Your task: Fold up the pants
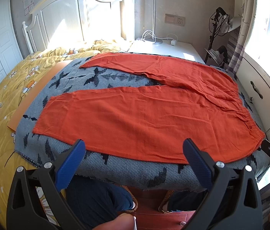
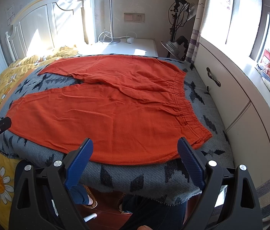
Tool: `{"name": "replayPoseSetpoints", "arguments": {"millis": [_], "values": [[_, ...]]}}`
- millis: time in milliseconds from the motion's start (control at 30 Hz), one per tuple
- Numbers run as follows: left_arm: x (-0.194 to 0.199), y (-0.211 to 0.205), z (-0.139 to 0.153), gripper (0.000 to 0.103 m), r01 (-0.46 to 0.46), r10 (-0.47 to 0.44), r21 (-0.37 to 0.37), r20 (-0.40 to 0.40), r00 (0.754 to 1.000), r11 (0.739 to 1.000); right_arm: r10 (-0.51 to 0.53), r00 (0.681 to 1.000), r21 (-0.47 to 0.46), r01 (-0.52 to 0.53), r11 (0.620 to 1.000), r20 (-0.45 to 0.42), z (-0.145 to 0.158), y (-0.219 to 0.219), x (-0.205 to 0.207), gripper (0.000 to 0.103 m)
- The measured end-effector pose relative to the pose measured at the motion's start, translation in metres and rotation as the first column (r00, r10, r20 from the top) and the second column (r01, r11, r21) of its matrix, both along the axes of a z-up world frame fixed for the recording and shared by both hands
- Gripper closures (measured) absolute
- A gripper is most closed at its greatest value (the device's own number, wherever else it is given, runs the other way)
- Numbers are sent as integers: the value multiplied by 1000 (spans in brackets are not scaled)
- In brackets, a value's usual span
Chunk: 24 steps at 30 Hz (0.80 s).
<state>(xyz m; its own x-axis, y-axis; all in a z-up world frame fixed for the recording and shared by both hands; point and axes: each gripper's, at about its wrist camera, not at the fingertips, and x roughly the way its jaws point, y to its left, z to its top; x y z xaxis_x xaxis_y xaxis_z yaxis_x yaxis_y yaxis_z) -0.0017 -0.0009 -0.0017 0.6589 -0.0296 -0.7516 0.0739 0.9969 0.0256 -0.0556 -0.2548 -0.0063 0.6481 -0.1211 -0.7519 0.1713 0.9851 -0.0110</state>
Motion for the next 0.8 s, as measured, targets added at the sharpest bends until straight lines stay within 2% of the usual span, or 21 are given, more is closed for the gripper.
{"name": "replayPoseSetpoints", "arguments": {"millis": [800], "values": [[0,0,-7,1,-7,7,-8,-12,1000,1000,0,1000,3,0,1000,-2,-2,-1,-1,16]]}}
